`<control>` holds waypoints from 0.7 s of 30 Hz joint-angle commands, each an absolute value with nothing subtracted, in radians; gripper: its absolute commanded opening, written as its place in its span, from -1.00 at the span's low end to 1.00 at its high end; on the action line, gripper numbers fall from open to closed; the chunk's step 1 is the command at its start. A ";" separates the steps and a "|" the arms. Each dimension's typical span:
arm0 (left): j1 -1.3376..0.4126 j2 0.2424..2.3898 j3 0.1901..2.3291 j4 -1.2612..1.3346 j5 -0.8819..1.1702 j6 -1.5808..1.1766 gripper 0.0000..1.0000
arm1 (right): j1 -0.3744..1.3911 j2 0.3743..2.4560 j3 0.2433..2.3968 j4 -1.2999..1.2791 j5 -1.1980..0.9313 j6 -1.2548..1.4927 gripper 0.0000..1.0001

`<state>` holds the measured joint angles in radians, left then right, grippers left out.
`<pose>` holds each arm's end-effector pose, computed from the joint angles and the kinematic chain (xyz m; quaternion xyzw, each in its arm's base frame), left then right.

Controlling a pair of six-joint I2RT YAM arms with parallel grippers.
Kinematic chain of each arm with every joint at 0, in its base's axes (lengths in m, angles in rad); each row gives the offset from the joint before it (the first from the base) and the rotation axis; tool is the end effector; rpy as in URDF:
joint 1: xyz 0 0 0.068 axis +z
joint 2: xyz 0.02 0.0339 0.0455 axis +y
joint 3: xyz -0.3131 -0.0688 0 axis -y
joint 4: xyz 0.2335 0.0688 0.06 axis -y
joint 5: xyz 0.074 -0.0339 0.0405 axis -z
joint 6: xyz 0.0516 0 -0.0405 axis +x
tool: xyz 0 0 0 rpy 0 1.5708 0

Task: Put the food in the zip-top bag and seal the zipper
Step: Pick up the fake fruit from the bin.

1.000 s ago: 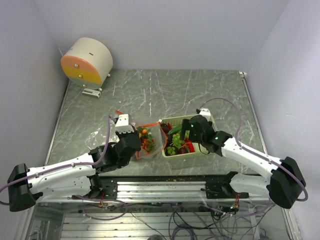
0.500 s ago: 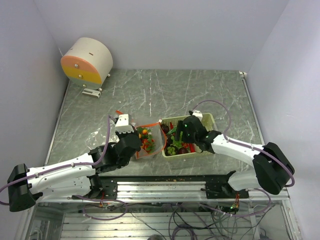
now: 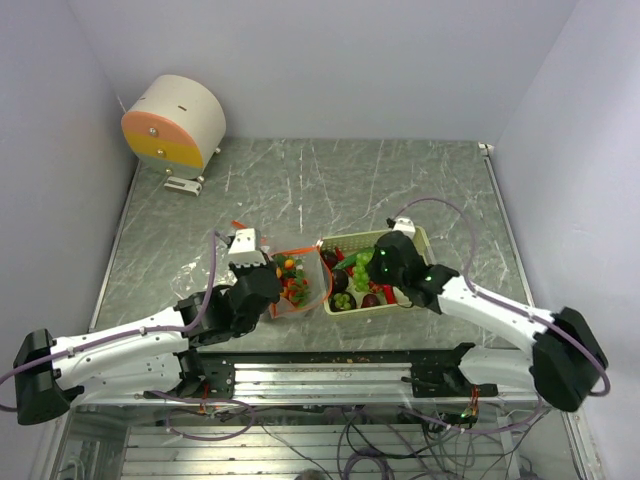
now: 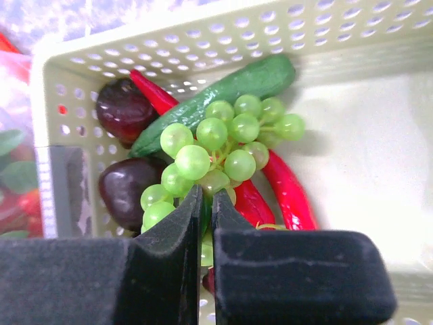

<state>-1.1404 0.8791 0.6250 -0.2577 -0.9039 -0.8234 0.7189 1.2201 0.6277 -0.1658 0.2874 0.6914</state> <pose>0.1010 -0.1228 0.3021 -0.0953 0.8015 -0.1685 0.5658 0.1822 0.1400 0.2420 0.0441 0.9098 0.1533 0.3831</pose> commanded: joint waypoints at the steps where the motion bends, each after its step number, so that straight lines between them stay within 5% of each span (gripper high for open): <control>1: -1.143 0.854 0.620 -0.270 -0.906 -0.837 -0.86 | 0.718 1.063 0.683 -0.234 0.343 0.630 -1.00; 14: -1.143 0.906 0.644 -0.240 -0.902 -0.828 -0.86 | 0.719 0.753 0.813 -0.231 -0.058 0.426 -1.00; 21: -1.143 0.946 0.669 -0.229 -0.887 -0.824 -0.86 | 0.720 0.719 0.825 -0.074 -0.531 0.417 -1.00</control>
<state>-1.1404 0.9302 0.6266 -0.2569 -0.9028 -0.8265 0.7189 0.7418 0.8089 -0.1986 -0.2142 0.4370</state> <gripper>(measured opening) 0.075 0.033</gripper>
